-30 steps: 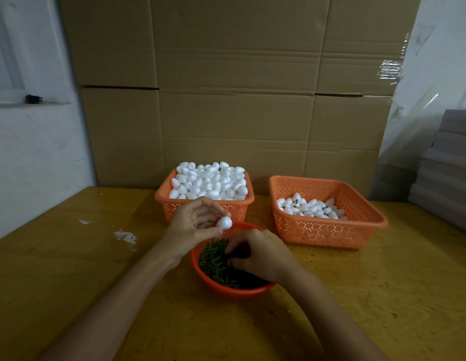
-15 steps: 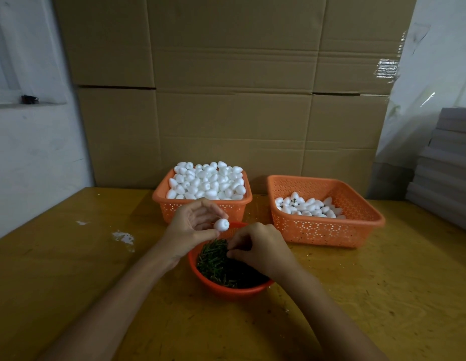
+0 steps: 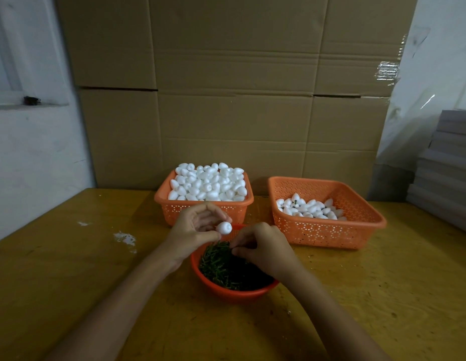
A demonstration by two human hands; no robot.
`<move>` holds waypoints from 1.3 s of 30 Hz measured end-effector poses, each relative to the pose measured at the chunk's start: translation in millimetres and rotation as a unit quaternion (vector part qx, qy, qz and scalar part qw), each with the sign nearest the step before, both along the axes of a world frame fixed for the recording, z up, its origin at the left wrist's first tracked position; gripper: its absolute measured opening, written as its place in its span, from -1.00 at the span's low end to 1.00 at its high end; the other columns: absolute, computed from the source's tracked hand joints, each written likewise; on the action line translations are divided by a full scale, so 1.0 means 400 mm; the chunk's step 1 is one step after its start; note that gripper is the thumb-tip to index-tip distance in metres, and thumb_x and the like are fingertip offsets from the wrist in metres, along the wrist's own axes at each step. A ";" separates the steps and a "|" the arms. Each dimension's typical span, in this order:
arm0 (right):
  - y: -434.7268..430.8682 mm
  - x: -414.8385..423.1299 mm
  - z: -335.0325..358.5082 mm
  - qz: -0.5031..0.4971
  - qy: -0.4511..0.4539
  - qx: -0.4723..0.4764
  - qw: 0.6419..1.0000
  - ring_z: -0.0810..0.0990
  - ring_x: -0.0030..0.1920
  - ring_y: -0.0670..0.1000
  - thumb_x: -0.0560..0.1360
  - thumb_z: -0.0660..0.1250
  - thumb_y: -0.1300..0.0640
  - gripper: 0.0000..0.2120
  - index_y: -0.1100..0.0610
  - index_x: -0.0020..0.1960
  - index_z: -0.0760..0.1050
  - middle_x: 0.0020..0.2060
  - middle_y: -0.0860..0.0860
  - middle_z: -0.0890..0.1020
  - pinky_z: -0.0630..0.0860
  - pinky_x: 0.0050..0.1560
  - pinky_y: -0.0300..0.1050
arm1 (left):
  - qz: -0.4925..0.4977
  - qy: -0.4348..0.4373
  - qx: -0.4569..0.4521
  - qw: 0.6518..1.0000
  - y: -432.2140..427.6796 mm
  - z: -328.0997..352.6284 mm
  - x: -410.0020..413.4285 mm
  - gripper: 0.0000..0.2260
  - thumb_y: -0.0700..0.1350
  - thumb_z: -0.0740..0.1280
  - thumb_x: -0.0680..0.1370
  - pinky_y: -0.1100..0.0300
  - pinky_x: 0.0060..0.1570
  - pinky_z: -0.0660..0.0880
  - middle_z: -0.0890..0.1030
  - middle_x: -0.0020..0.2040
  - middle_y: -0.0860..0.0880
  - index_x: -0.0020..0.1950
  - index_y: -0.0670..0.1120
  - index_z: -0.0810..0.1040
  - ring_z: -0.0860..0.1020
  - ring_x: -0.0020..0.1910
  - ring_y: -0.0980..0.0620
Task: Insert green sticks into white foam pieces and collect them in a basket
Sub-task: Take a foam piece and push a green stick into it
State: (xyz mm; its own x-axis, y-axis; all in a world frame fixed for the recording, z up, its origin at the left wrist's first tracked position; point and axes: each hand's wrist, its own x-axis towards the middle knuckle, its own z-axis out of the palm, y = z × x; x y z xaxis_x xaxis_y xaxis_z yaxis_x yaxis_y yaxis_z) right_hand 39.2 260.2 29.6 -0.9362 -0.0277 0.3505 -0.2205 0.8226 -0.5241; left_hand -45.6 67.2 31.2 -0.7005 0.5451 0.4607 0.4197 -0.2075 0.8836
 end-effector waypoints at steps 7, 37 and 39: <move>0.009 -0.006 -0.002 0.007 0.014 -0.149 0.989 0.75 -0.22 -0.03 0.54 0.52 0.25 -0.88 0.13 0.07 0.71 -0.20 -0.03 0.76 0.73 -0.11 -0.03 | 0.002 -0.006 0.004 1.000 0.002 0.001 -0.001 -0.70 -0.35 0.48 0.35 0.11 0.05 0.66 0.73 0.07 -0.12 -0.07 0.03 0.68 0.69 0.18 -0.08; 0.003 0.008 0.011 -0.003 0.054 -0.249 0.967 0.74 -0.28 0.01 0.56 0.50 0.25 -0.93 0.10 0.00 0.73 -0.27 0.01 0.75 0.72 -0.13 -0.04 | 0.023 0.000 -0.008 1.000 0.006 -0.010 -0.011 -0.72 -0.29 0.51 0.39 0.15 -0.04 0.65 0.74 0.09 -0.11 0.02 -0.01 0.65 0.69 0.19 -0.05; -0.001 0.010 0.010 -0.001 0.060 -0.232 0.971 0.74 -0.28 -0.01 0.56 0.50 0.24 -0.92 0.09 0.00 0.73 -0.27 0.00 0.75 0.72 -0.13 -0.04 | 0.020 0.007 -0.020 1.000 0.004 -0.014 -0.014 -0.71 -0.30 0.52 0.41 0.10 0.07 0.63 0.75 0.11 -0.09 0.07 -0.04 0.63 0.69 0.21 -0.04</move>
